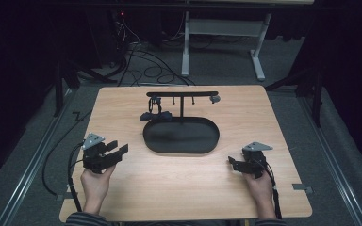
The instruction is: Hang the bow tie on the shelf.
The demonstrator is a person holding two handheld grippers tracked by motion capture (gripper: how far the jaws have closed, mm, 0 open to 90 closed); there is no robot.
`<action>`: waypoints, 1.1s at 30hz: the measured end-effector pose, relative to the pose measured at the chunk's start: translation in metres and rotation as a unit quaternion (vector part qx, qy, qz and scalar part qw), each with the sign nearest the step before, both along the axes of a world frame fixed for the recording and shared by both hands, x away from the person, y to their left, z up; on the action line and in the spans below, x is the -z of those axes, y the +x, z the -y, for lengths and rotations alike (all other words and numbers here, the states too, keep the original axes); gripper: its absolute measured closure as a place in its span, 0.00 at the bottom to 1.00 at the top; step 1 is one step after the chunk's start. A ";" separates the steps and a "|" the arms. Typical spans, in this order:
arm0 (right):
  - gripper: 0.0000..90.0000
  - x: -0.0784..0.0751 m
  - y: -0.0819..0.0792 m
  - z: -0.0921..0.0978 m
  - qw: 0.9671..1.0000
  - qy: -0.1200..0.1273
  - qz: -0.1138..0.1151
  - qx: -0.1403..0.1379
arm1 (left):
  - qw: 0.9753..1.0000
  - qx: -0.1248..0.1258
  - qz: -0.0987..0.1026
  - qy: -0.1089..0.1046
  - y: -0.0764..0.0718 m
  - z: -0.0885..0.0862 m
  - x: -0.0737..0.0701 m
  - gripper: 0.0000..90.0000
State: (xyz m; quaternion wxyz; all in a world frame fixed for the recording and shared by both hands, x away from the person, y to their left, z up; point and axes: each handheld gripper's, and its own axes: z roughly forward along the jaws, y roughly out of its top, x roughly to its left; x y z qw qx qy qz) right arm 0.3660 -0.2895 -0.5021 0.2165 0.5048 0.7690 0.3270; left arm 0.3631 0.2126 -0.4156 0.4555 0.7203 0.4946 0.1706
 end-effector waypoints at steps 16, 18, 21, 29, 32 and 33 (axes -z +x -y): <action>0.34 0.000 0.000 0.000 1.000 0.000 0.000 0.000 | 1.000 0.006 -0.013 0.001 -0.004 0.006 0.016 0.54; 0.34 0.000 0.000 0.000 1.000 0.000 0.000 0.000 | 1.000 0.006 -0.014 0.001 -0.004 0.006 0.017 0.54; 0.34 0.000 0.000 0.000 1.000 0.001 0.000 0.001 | 1.000 0.006 -0.015 -0.003 -0.004 0.007 0.019 0.54; 0.34 0.000 0.000 0.000 1.000 0.001 0.000 0.001 | 1.000 0.008 -0.024 -0.004 -0.005 0.009 0.028 0.54; 0.34 0.000 0.000 0.000 1.000 0.001 0.000 0.001 | 1.000 0.010 -0.027 -0.007 -0.004 0.009 0.031 0.54; 0.34 0.000 0.000 0.000 1.000 0.001 0.000 0.001 | 1.000 0.009 -0.028 -0.007 -0.004 0.010 0.031 0.54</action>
